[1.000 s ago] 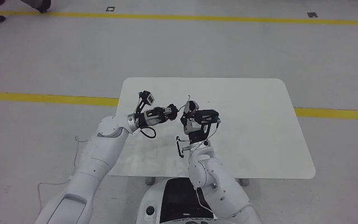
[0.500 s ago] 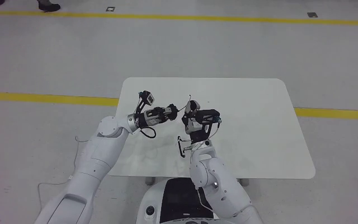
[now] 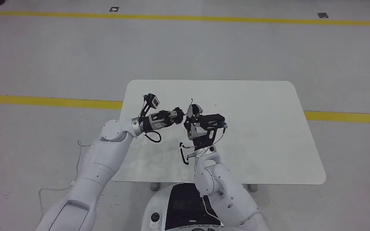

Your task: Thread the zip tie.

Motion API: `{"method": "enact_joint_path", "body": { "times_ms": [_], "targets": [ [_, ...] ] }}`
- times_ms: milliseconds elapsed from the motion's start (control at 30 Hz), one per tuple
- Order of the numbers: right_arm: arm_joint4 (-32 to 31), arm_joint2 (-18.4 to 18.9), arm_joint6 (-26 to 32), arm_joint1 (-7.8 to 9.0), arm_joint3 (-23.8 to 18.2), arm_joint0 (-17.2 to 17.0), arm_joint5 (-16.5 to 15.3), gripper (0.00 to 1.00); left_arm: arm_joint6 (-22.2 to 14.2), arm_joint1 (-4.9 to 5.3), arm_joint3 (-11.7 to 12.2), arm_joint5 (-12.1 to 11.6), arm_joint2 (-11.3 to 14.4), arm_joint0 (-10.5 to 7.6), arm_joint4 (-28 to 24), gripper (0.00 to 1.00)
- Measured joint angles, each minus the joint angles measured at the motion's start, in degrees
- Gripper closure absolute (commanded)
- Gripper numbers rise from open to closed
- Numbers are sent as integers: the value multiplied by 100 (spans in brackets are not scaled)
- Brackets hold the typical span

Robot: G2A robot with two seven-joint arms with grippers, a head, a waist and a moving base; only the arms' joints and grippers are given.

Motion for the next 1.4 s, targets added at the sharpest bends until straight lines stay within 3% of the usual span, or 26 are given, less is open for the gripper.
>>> {"method": "enact_joint_path", "body": {
  "times_ms": [400, 833, 1400],
  "targets": [
    [65, 9, 3, 14, -66, -40, -132, 100, 0, 0, 0, 0, 0, 0, 0, 100],
    [-257, -50, 197, 16, 52, 22, 134, 100, 0, 0, 0, 0, 0, 0, 0, 100],
    [-292, 46, 315, 28, 79, 40, 248, 100, 0, 0, 0, 0, 0, 0, 0, 100]
  ]
}}
